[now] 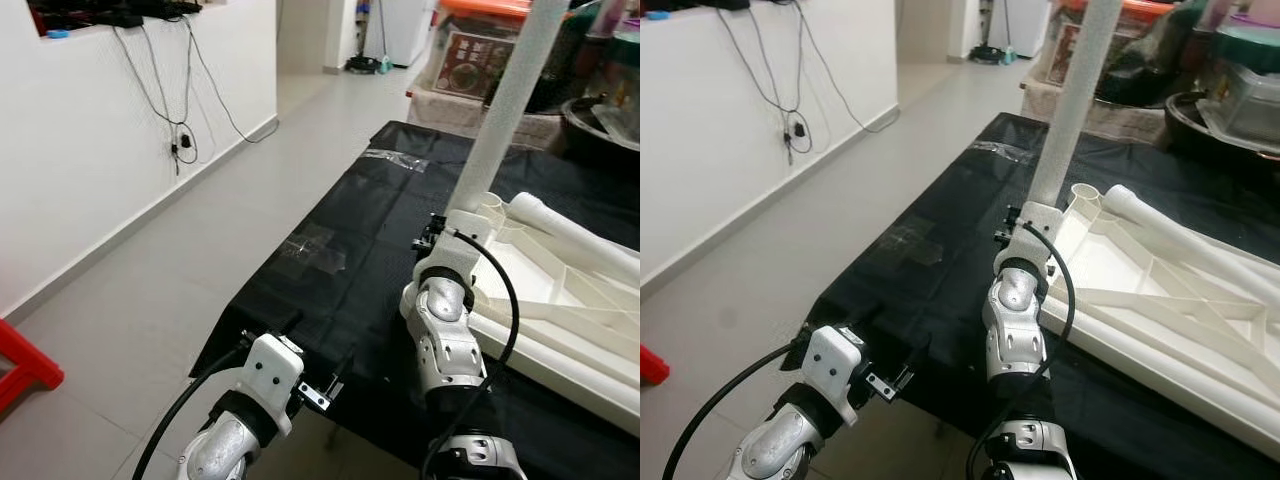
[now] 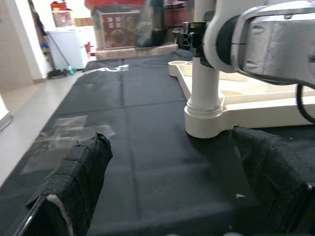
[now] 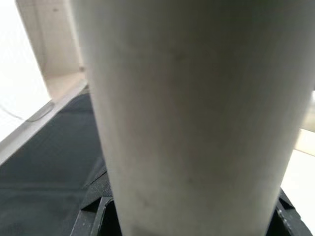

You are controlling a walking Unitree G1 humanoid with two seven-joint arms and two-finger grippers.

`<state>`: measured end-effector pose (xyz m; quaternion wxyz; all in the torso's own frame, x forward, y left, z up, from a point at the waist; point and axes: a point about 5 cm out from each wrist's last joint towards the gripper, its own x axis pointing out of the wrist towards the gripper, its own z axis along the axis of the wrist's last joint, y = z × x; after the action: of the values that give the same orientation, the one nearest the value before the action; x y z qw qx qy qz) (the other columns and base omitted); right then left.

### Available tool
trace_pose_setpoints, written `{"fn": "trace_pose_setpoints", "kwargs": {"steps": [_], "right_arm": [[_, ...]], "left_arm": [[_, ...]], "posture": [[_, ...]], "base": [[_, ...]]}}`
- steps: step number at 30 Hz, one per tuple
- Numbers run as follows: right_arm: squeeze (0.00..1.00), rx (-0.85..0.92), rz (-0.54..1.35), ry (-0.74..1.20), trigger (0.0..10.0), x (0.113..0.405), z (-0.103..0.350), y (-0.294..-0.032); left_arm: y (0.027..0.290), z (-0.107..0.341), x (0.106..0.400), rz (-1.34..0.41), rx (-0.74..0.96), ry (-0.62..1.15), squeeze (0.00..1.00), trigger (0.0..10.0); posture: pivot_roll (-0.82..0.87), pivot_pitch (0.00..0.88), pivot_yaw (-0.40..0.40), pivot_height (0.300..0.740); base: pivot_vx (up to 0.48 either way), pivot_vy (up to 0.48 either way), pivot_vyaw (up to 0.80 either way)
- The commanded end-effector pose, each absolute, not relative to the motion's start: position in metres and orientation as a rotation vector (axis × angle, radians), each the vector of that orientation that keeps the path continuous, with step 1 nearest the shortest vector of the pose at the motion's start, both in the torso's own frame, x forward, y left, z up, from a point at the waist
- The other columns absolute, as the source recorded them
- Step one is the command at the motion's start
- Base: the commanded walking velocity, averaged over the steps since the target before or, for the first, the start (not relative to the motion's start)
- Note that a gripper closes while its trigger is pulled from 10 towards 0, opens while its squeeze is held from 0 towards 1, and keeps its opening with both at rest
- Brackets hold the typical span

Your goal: Building children table

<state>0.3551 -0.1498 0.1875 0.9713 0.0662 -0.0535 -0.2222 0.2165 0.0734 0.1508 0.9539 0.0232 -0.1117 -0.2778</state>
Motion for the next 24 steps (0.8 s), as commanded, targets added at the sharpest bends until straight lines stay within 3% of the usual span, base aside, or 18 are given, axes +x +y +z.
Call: {"fn": "trace_pose_setpoints", "kwargs": {"steps": [1,2,3,4,8,9,11,13,14,15,16,18,19,22,24], "right_arm": [[0.00,0.246,-0.487,-0.021,9.0,0.350,0.170,-0.137],[0.00,0.239,-0.459,-0.025,9.0,0.351,0.173,-0.129],[0.00,0.233,-0.412,-0.038,10.0,0.351,0.176,-0.122],[1.00,0.226,-0.327,-0.071,10.0,0.351,0.180,-0.114],[1.00,0.223,-0.192,-0.139,10.0,0.350,0.190,-0.102],[0.00,0.255,-0.099,-0.150,10.0,0.352,0.192,-0.098],[0.00,0.280,-0.033,-0.160,10.0,0.354,0.193,-0.096],[0.00,0.308,0.213,-0.163,10.0,0.357,0.195,-0.091],[0.00,0.308,0.213,-0.163,10.0,0.357,0.195,-0.091],[0.00,0.293,0.445,-0.140,10.0,0.356,0.194,-0.088],[0.00,0.293,0.445,-0.140,10.0,0.356,0.194,-0.088],[0.00,0.265,0.674,-0.097,10.0,0.352,0.192,-0.087],[0.00,0.265,0.674,-0.097,10.0,0.352,0.192,-0.087],[0.00,0.189,0.967,-0.022,10.0,0.348,0.187,-0.091],[0.00,0.177,1.059,0.002,10.0,0.346,0.187,-0.090]], "left_arm": [[0.073,0.144,0.215,-0.573,0.047,-0.189,0.00,10.0],[0.073,0.143,0.215,-0.574,0.047,-0.188,0.00,10.0],[0.073,0.143,0.215,-0.575,0.047,-0.187,0.00,10.0],[0.073,0.143,0.215,-0.575,0.047,-0.187,0.00,10.0],[0.073,0.143,0.216,-0.575,0.048,-0.186,0.00,10.0],[0.072,0.143,0.216,-0.576,0.048,-0.186,0.00,10.0],[0.072,0.143,0.216,-0.576,0.048,-0.186,0.00,10.0],[0.072,0.143,0.216,-0.576,0.048,-0.186,0.00,10.0],[0.072,0.143,0.216,-0.576,0.048,-0.186,0.00,10.0],[0.072,0.143,0.216,-0.577,0.048,-0.185,0.00,10.0],[0.072,0.143,0.216,-0.577,0.048,-0.185,0.00,10.0],[0.072,0.143,0.216,-0.577,0.047,-0.184,0.00,10.0],[0.072,0.143,0.216,-0.577,0.047,-0.184,0.00,10.0],[0.071,0.143,0.216,-0.580,0.047,-0.183,0.00,10.0],[0.071,0.143,0.216,-0.581,0.047,-0.182,0.00,10.0]], "posture": [[0.11,0.097,-0.057,0.740],[0.11,0.097,-0.057,0.740],[0.11,0.096,-0.058,0.740],[0.11,0.096,-0.061,0.740],[0.11,0.099,-0.059,0.740],[0.11,0.102,-0.062,0.740],[0.11,0.102,-0.062,0.740],[0.11,0.101,-0.059,0.740],[0.11,0.101,-0.059,0.740],[0.11,0.101,-0.059,0.740],[0.11,0.101,-0.059,0.740],[0.11,0.100,-0.055,0.740],[0.11,0.100,-0.055,0.740],[0.11,0.099,-0.060,0.740],[0.11,0.098,-0.059,0.740]], "base": [[0.000,0.000,0.00],[0.000,0.000,0.00],[0.000,0.000,0.00],[0.000,0.000,0.00],[0.000,0.000,0.00],[0.000,0.000,0.00],[0.000,0.000,0.00],[0.000,0.000,0.00],[0.000,0.000,0.00],[0.000,0.000,0.00],[0.000,0.000,0.00],[0.000,0.000,0.00],[0.000,0.000,0.00],[0.000,0.000,0.00],[0.000,0.000,0.00]]}}
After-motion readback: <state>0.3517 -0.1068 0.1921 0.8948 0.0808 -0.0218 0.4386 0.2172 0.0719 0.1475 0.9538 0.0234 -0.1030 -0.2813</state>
